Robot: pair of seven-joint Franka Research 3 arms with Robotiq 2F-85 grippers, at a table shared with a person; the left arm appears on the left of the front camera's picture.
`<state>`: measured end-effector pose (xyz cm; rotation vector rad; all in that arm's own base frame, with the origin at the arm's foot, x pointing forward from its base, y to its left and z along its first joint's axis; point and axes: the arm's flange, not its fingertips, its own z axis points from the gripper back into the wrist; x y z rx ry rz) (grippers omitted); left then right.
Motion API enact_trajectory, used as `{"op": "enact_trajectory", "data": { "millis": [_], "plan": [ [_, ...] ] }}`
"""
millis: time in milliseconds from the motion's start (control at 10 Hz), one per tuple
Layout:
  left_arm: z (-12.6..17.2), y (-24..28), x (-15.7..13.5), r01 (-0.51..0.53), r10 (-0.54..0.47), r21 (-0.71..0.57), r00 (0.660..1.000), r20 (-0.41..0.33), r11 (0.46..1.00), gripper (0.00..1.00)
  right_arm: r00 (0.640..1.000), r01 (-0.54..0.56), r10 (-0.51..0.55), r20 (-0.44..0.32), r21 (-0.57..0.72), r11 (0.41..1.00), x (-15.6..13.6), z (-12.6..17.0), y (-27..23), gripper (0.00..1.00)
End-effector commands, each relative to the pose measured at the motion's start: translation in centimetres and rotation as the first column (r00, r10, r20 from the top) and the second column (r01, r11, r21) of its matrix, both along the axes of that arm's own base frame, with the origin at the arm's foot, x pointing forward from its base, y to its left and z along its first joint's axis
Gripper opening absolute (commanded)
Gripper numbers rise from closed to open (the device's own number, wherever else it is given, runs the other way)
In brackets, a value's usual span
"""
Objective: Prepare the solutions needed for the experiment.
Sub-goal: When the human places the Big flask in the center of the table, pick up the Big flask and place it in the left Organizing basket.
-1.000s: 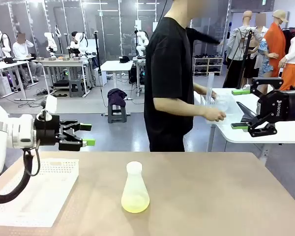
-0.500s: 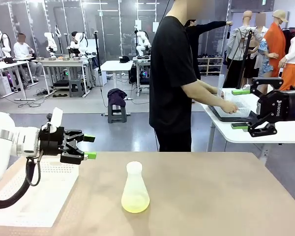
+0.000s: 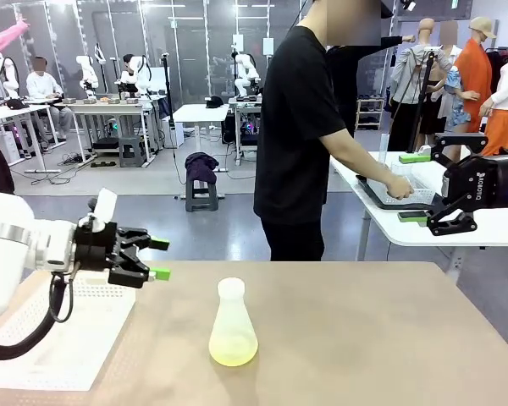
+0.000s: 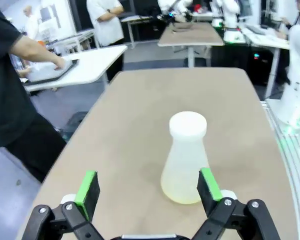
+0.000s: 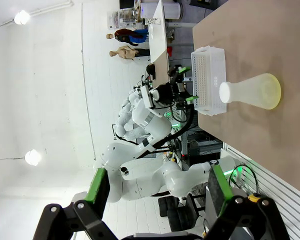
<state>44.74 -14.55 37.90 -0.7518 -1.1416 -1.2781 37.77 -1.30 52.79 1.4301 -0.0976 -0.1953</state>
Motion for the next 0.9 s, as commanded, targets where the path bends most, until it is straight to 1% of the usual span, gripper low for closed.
{"op": "enact_trajectory", "data": {
  "millis": [0, 200, 400, 600, 800],
  "plan": [
    [-1.1, -2.3, 2.4, 0.118, -0.117, 0.020, 0.992, -0.047, 0.993, 1.00, 1.000, 0.000, 0.000, 0.003, 0.005, 1.000, 0.0, 0.1, 0.0, 1.00],
    [-2.9, -4.0, 3.1, 0.158, -0.154, 0.031, 0.983, -0.103, 0.987, 1.00, 1.000, 0.000, 0.000, 0.003, 0.005, 1.000, 0.0, 0.1, 0.0, 1.00],
    [-5.2, -5.8, 3.4, 0.209, -0.206, 0.005, 0.965, -0.163, 0.978, 1.00, 1.000, 0.000, 0.000, 0.003, 0.005, 1.000, 0.0, 0.1, 0.0, 1.00],
    [-7.2, -7.1, 3.6, 0.241, -0.241, -0.024, 0.949, -0.204, 0.970, 1.00, 1.000, 0.000, 0.000, 0.003, 0.005, 1.000, 0.0, 0.1, 0.0, 1.00],
    [-8.3, -8.1, 3.5, 0.291, -0.297, -0.060, 0.935, -0.192, 0.955, 1.00, 1.000, 0.000, 0.000, 0.003, 0.005, 1.000, 0.0, 0.1, 0.0, 1.00]
  ]
}}
